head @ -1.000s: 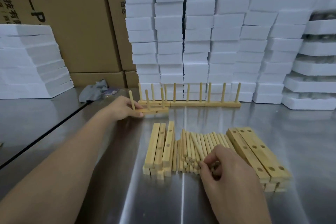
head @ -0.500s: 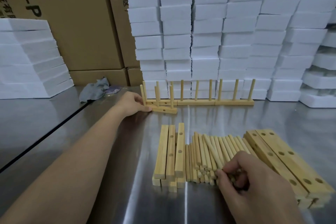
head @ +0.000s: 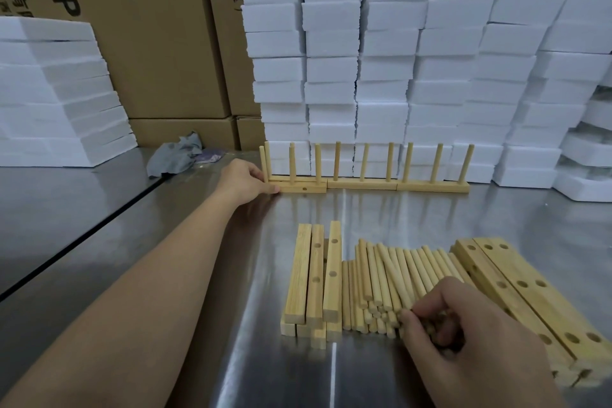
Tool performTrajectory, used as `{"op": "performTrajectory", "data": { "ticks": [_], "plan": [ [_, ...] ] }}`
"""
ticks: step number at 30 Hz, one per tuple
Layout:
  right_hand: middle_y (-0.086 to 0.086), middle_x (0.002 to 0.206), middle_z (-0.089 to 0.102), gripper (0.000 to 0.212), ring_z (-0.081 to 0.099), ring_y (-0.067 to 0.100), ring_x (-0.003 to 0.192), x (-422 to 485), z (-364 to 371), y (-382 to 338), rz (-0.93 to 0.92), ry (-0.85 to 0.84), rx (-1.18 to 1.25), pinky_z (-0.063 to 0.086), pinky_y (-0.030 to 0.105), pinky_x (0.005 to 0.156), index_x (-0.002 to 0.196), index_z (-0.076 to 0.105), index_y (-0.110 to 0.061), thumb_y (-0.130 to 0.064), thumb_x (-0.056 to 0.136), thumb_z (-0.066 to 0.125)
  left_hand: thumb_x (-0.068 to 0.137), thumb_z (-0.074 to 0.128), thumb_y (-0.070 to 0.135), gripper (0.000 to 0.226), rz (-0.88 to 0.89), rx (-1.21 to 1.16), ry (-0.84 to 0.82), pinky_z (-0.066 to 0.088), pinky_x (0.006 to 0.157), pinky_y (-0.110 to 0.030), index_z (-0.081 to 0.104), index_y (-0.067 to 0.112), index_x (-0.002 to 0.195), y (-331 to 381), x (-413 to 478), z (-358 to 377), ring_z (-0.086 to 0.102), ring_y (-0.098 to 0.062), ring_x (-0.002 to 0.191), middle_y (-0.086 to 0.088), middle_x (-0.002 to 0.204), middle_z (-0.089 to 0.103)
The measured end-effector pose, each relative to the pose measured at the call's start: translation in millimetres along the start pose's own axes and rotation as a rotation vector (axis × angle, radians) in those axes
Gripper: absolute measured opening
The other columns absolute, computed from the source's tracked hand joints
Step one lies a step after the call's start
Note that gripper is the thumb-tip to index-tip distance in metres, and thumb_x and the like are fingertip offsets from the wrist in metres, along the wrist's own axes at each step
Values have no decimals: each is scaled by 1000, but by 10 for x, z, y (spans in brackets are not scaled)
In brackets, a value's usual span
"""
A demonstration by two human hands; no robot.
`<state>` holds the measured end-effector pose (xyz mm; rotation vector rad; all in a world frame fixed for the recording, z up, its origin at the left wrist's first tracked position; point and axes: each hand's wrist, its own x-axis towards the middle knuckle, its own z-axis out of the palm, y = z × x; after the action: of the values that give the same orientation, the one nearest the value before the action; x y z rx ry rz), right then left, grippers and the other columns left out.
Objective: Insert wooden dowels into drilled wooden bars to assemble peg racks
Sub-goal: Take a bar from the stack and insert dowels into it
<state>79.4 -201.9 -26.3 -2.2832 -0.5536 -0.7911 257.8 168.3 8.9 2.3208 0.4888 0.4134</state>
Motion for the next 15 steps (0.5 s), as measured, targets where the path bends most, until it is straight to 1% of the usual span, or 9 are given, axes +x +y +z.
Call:
{"op": "performTrajectory", "data": {
  "ticks": [3, 6, 8, 11, 15],
  "plan": [
    [-25, 52, 46, 56, 59, 0, 77, -9, 3, -3, 3, 10, -10, 47, 8, 66, 63, 49, -38, -16, 54, 99, 73, 98, 37, 35, 4, -6, 3, 44, 74, -30, 73, 17, 84, 8, -3, 26, 64, -16, 91, 1, 93, 72],
    [-25, 52, 46, 53, 60, 1, 78, -20, -2, -5, 20, 13, -14, 47, 11, 72, 63, 49, -37, -17, 56, 98, 73, 98, 37, 36, 5, -12, 8, 44, 75, -30, 73, 15, 88, 13, -5, 49, 62, -15, 91, 2, 94, 71],
    [-25, 53, 46, 52, 60, 2, 77, -22, -5, -15, 37, 14, -16, 48, 13, 74, 62, 50, -37, -18, 58, 97, 73, 98, 37, 36, 9, -9, 4, 43, 71, -29, 74, 15, 87, 13, 0, 47, 62, -14, 88, 2, 93, 71],
    [-25, 53, 45, 52, 60, 3, 76, -16, -4, -31, 48, 10, -14, 48, 13, 74, 62, 49, -37, -18, 58, 98, 73, 98, 37, 35, 14, -1, -1, 40, 64, -26, 72, 16, 84, 12, 4, 32, 60, -9, 82, 4, 89, 70],
    [-26, 54, 45, 53, 60, 3, 77, -18, -16, -53, 48, 1, -5, 48, 12, 69, 63, 50, -38, -16, 58, 98, 72, 99, 37, 36, 5, -4, 4, 40, 65, -26, 73, 16, 85, -4, 21, 36, 58, -6, 82, 4, 91, 70]
  ]
}}
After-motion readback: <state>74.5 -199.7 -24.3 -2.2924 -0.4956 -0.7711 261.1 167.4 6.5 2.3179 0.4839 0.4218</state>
